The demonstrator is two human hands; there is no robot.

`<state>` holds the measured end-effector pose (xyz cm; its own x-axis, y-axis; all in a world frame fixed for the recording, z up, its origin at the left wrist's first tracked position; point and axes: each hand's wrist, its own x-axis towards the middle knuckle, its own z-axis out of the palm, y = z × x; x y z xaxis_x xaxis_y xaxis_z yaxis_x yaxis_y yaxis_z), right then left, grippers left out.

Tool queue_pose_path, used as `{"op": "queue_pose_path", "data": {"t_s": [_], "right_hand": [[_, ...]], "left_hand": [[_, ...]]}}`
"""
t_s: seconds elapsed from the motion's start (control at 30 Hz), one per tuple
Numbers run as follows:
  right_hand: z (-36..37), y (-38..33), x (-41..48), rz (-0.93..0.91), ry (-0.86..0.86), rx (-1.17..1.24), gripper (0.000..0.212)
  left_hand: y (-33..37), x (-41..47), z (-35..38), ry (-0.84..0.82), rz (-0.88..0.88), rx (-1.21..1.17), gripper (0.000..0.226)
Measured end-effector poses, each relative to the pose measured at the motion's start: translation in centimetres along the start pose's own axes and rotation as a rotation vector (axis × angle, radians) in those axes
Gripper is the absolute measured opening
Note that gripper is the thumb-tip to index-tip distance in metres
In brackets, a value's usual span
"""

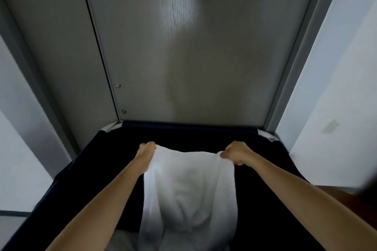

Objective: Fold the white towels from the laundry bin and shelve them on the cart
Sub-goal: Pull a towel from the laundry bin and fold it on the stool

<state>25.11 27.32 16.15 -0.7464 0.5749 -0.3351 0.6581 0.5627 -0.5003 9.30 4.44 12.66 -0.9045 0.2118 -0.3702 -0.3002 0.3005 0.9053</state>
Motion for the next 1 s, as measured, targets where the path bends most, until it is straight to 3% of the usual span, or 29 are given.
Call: {"op": "queue_pose_path", "data": {"t_s": [0.03,0.17,0.27,0.4,0.53,0.63,0.8,1.0], "right_hand": [[0.6,-0.7,0.0,-0.025,-0.021,0.019,0.034],[3.2,-1.8,-0.6,-0.035,-0.022,0.139,0.035],[5.0,-1.3,-1.8,0.006,0.038,0.354,0.037],[7.3,-0.7,-3.6,-0.025,-0.003,0.579,0.027],[8.5,-0.5,-4.7,-0.061,0.005,0.589,0.028],[9.1,0.0,-5.2,-0.049,0.009,0.599,0.025],[9.5,0.7,-5.8,-0.076,0.034,0.642,0.026],[10.3,0.8,-6.5,-0.048,0.053,0.590,0.032]], "left_hand": [[0.5,-1.3,1.0,-0.055,0.025,0.021,0.015],[0.1,-5.4,4.5,-0.204,0.165,0.045,0.030],[-2.4,-7.1,6.1,-0.234,0.219,0.113,0.014],[-4.8,-8.9,7.5,-0.186,0.355,0.307,0.010],[-6.1,-10.0,8.2,-0.112,0.447,0.351,0.018],[-7.1,-10.8,8.5,-0.092,0.470,0.283,0.010],[-7.4,-11.7,8.6,-0.141,0.443,0.197,0.016],[-7.9,-12.5,8.3,-0.045,0.335,0.052,0.025]]}}
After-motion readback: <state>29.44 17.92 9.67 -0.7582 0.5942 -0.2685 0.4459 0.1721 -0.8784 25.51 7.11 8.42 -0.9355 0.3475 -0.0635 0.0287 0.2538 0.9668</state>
